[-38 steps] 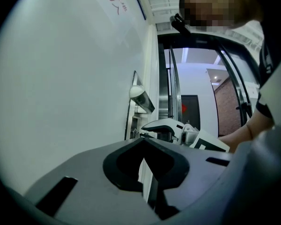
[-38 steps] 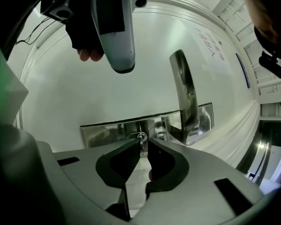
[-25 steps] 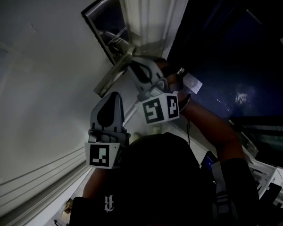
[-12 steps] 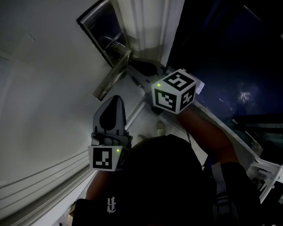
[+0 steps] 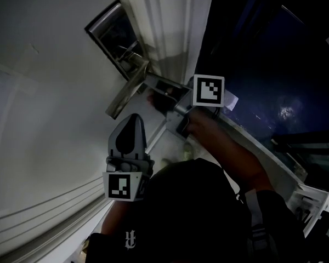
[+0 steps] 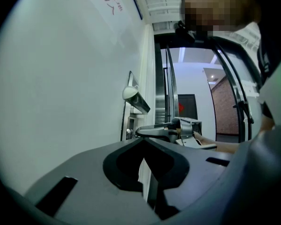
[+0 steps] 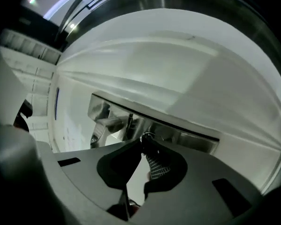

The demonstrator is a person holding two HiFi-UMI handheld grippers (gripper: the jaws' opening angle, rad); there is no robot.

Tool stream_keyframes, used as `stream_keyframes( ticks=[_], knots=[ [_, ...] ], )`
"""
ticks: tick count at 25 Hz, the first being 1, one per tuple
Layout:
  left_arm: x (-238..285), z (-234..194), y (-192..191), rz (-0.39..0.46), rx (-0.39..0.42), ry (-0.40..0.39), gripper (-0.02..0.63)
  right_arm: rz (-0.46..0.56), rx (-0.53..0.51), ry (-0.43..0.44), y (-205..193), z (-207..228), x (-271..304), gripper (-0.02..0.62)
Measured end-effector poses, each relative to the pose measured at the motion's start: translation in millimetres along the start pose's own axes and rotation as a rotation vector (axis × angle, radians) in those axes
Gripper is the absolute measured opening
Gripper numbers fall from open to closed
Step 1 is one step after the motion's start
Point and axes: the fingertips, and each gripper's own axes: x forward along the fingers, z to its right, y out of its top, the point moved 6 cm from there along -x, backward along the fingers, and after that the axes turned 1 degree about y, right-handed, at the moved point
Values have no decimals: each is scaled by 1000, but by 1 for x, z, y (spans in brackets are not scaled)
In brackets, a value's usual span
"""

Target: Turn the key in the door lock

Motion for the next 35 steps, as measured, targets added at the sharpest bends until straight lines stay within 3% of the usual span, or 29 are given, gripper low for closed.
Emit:
stream_keyframes(
  ticks=[10, 16, 23, 27, 30, 32, 35],
  knots=[
    [1, 4, 2, -1, 0, 11, 6, 53, 367, 188, -7, 9, 3, 29],
    [1, 6, 1, -10, -8, 14, 6, 117, 574, 358, -15, 17, 6, 40],
    [3, 8, 2, -12, 1, 20, 6, 160, 637, 431, -18, 18, 8, 52],
    [5, 8, 3, -13, 3, 18, 6, 166, 598, 468, -17, 19, 8, 66],
    [6, 9, 2, -12, -1, 15, 6, 136, 508, 447, -19, 21, 3, 83],
    [6, 9, 1, -12, -5, 12, 6, 88, 380, 400, -19, 22, -5, 95],
    [7, 8, 0, -10, -12, 9, 6, -6, 100, 310, -15, 17, -17, 104]
  ],
)
